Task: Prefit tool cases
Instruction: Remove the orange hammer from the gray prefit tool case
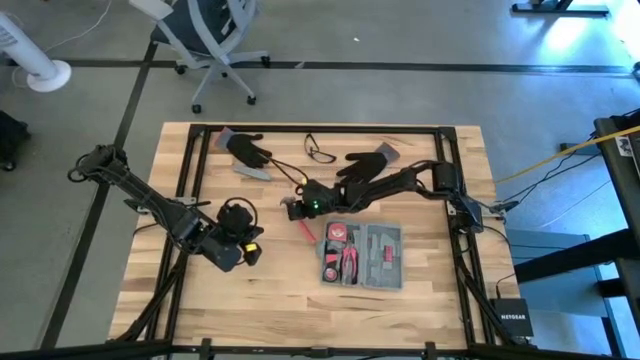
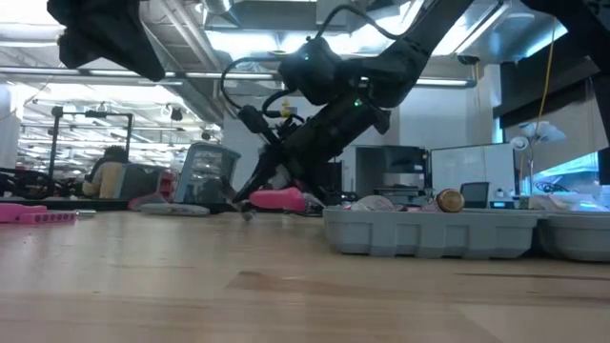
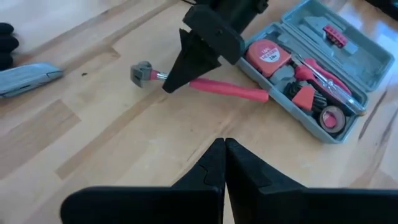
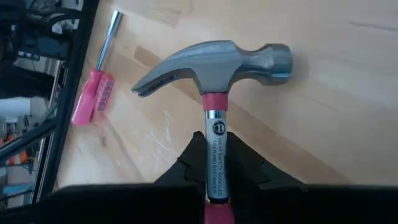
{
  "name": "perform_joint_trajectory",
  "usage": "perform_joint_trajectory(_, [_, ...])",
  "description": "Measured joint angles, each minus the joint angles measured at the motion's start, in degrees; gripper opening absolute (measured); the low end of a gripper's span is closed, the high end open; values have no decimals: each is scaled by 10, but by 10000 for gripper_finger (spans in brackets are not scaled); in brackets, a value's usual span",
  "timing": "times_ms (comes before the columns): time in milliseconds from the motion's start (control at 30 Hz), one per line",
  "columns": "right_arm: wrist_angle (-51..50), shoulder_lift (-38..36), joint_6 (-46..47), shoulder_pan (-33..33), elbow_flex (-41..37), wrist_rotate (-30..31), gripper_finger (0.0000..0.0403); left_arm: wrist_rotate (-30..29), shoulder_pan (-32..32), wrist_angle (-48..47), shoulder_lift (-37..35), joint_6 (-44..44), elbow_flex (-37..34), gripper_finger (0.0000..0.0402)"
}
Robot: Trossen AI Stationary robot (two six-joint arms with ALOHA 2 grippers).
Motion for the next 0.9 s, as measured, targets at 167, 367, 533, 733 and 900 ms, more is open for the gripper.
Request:
perform_joint_trajectory(167, [-11, 0, 12, 0, 0, 4, 92, 0, 0, -1, 0, 17, 0, 0])
perform_joint_trajectory(367, [-9, 0, 11, 0, 0, 3, 112, 0, 0, -5, 0, 21, 0, 0])
perform_joint_trajectory(533, [-15, -12, -61, -21, -1, -15, 114, 0, 14, -12, 0, 0, 0, 0])
perform_joint_trajectory(733, [-52, -65, -187, -81, 0, -50, 109, 0, 26, -15, 0, 24, 0, 0])
perform_joint_trajectory(900, [-161, -117, -281, -129, -1, -85, 68, 0, 47, -7, 2, 37, -3, 0])
